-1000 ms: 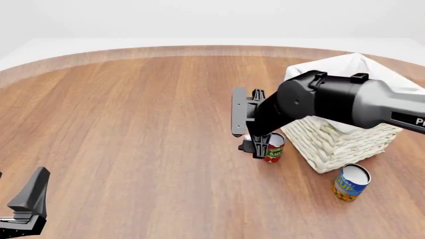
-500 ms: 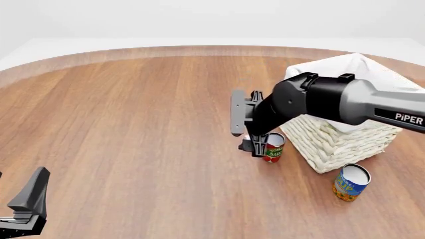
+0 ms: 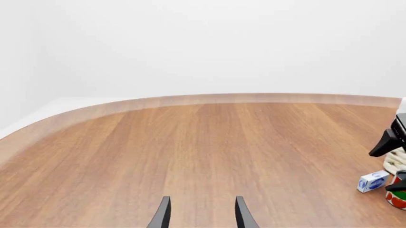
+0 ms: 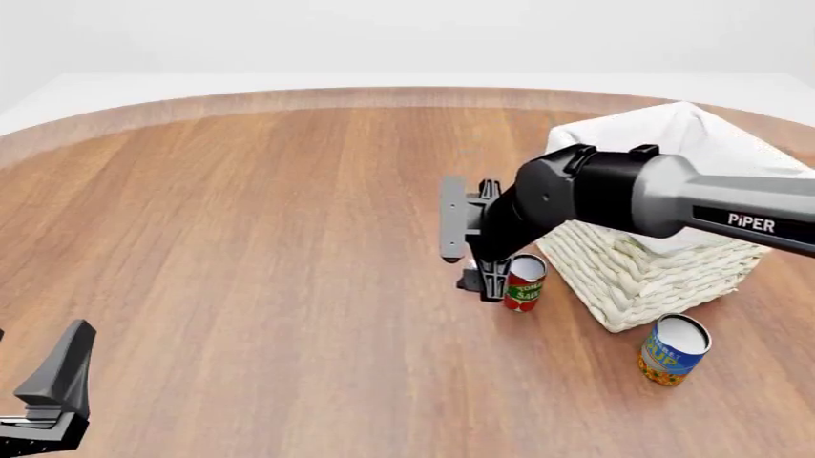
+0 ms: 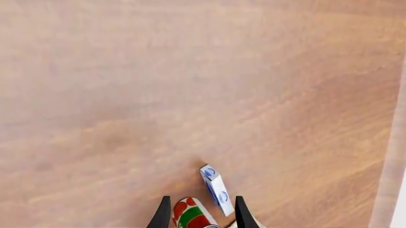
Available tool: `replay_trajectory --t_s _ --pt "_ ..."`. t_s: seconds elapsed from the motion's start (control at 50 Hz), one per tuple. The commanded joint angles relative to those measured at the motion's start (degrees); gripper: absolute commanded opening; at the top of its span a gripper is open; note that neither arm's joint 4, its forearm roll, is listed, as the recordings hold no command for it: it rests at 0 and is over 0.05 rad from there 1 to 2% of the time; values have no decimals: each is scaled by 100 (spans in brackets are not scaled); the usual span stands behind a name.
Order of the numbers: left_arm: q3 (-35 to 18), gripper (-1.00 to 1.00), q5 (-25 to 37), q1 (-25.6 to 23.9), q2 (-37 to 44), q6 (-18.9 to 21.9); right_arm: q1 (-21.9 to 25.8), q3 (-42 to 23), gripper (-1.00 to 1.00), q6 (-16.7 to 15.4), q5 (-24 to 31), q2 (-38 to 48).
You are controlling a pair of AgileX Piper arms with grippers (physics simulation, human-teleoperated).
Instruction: Pick up the alphabet soup and the cream cheese box, and put them in the basket.
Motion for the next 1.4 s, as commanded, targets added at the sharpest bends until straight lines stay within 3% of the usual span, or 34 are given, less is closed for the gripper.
replay_trajectory --t_s 0.02,1.4 --pt "0 100 0 0 0 0 -101 -24 100 -81 -46 110" --pt "0 100 0 0 0 0 -240 -537 100 -144 -32 746"
